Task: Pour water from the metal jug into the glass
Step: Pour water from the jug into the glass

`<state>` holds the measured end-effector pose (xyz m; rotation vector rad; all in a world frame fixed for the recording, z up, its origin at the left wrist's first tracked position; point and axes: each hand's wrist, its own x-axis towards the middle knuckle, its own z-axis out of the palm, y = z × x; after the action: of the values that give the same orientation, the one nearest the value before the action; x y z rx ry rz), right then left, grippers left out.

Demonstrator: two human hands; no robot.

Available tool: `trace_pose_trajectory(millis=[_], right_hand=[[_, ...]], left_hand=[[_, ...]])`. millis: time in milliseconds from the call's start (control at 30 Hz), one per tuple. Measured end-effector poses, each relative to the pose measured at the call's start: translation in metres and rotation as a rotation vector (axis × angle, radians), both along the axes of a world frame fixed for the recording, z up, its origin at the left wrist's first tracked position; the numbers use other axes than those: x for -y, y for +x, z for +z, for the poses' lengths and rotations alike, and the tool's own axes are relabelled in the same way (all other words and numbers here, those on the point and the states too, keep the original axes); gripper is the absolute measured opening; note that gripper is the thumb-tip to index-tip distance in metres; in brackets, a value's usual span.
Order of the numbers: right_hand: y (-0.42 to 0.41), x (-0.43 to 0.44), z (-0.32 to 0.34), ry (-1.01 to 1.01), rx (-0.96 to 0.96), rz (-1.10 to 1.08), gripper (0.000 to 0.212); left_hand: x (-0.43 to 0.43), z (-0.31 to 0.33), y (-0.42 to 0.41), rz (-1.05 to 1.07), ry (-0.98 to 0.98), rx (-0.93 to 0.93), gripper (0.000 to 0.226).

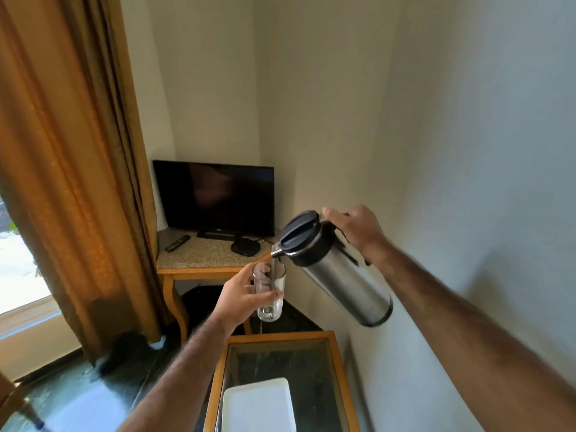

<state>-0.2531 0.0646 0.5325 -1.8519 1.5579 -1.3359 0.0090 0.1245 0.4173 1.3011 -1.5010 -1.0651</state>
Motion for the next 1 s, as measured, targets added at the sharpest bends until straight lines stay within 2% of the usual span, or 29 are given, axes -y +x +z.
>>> trace_pose_trajectory(millis=[433, 633, 767, 1000], right_hand=[[0.013, -0.007, 0.024, -0.036, -0.149, 0.029, 0.053], [0.028, -0.006, 0.028, -0.077, -0.272, 0.041, 0.062], [0.035, -0.006, 0.034, -0.100, -0.345, 0.036, 0.058], [0.047, -0.007, 0.050, -0.167, -0.478, 0.022, 0.060]], left_hand=[[-0.013, -0.005, -0.010, 0.024, 0.003, -0.012, 0.066], [-0.009, 0.000, -0.007, 0.023, -0.014, 0.000, 0.063], [-0.008, 0.003, -0.003, 0.028, -0.016, -0.004, 0.059], [-0.006, 0.002, -0.002, 0.027, -0.011, -0.006, 0.068]])
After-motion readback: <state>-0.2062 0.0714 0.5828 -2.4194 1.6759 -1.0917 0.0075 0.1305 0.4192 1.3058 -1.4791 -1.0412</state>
